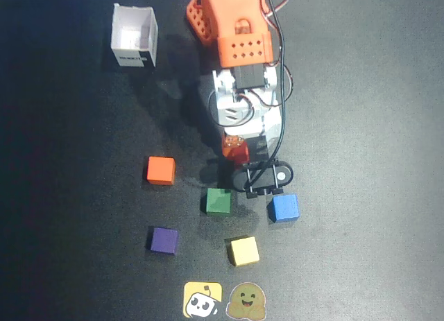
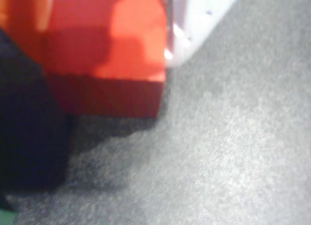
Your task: Put the red cube on top of the yellow cube.
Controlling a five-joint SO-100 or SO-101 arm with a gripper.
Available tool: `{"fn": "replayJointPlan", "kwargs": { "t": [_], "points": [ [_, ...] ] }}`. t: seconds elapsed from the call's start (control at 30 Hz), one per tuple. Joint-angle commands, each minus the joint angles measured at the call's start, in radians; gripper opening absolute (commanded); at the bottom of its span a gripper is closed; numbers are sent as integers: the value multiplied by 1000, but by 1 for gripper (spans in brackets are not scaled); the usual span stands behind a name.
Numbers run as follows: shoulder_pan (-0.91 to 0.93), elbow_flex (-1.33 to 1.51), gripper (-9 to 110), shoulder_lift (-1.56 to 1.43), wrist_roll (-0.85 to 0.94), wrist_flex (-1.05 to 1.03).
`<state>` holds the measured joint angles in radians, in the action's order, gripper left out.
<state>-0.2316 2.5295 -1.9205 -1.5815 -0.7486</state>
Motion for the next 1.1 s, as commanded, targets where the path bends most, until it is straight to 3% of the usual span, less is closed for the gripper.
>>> {"fn": "replayJointPlan", "kwargs": {
  "t": [0.0, 0.57, 1.07],
  "points": [
    [3, -5, 7, -21, -12, 11],
    [69, -301, 8, -38, -8, -261],
    [100, -641, 8, 189, 2, -272]
  ]
}}
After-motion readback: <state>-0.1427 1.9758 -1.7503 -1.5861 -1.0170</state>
